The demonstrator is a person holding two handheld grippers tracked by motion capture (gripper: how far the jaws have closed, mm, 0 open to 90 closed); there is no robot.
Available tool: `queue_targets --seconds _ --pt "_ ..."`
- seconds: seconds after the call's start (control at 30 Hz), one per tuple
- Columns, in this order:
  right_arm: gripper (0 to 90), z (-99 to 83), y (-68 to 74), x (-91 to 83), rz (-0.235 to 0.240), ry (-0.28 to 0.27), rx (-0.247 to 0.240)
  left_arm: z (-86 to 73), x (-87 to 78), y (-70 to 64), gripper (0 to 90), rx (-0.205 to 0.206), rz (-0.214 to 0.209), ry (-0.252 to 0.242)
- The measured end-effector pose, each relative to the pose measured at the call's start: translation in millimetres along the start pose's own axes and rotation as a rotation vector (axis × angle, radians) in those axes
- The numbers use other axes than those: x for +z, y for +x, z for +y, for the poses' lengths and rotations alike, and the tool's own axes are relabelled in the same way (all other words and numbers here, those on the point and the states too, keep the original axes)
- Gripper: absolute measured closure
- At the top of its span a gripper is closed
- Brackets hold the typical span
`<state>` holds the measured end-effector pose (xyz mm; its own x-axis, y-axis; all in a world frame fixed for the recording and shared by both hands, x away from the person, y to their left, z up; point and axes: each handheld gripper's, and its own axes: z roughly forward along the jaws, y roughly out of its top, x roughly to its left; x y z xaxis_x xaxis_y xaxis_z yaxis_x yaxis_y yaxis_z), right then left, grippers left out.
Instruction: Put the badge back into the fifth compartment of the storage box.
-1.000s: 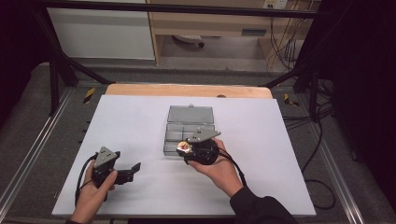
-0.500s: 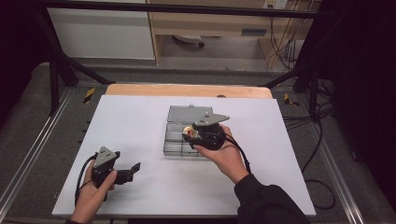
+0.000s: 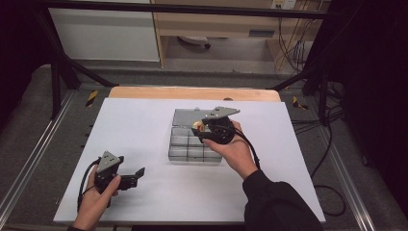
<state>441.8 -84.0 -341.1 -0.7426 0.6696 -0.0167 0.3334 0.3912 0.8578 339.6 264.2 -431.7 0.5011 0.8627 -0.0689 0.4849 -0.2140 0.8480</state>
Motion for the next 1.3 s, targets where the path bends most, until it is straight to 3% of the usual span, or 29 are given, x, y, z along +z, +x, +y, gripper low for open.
queue_targets --seconds 0.5,1.3 --pt "46.7 -2.2 -16.4 15.1 -0.015 0.042 0.013 0.1 -0.9 0.3 7.1 0.005 0.006 -0.001" --pt "46.7 -9.4 -22.4 32.5 -0.009 0.12 0.01 -0.1 -0.4 0.4 6.9 -0.001 0.01 0.003"
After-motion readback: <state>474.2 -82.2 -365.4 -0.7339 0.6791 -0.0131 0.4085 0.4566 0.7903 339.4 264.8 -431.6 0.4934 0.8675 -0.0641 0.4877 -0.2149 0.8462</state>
